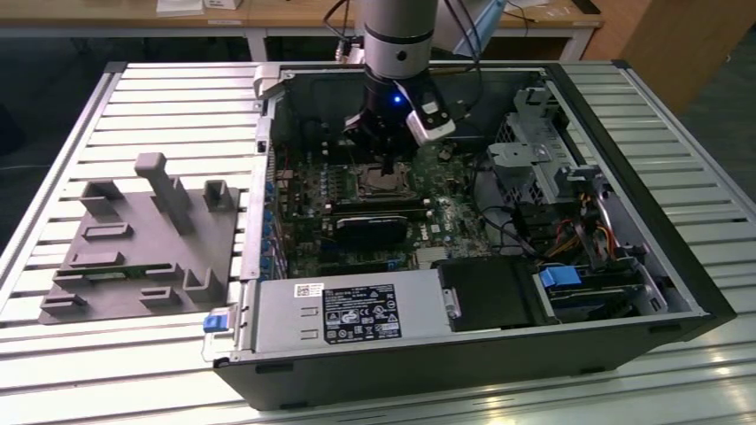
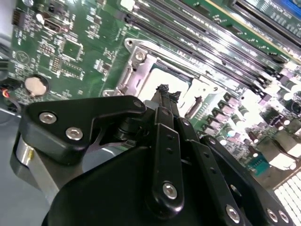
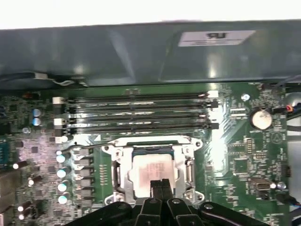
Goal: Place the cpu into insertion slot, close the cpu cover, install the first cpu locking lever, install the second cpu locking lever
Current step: 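Close the cpu cover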
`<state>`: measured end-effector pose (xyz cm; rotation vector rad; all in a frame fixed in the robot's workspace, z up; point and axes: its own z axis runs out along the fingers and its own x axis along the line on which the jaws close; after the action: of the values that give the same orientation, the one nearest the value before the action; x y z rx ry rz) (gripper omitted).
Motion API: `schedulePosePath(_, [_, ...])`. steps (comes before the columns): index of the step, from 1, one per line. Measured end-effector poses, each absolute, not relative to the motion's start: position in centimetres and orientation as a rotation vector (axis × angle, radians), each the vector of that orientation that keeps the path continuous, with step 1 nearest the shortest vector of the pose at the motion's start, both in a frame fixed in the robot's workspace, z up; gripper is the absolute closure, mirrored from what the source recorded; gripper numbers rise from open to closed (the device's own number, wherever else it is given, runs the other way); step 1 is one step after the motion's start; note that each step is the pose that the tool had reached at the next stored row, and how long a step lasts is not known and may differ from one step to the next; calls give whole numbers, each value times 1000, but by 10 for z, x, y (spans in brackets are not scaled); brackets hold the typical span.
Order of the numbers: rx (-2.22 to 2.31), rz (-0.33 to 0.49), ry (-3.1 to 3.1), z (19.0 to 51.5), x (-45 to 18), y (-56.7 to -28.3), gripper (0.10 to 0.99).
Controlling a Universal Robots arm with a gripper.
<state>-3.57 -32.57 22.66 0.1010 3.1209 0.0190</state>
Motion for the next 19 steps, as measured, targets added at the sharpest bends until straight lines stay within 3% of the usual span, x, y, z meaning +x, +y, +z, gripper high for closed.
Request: schedulePosePath(19, [101, 19, 3121, 253, -35, -326, 984])
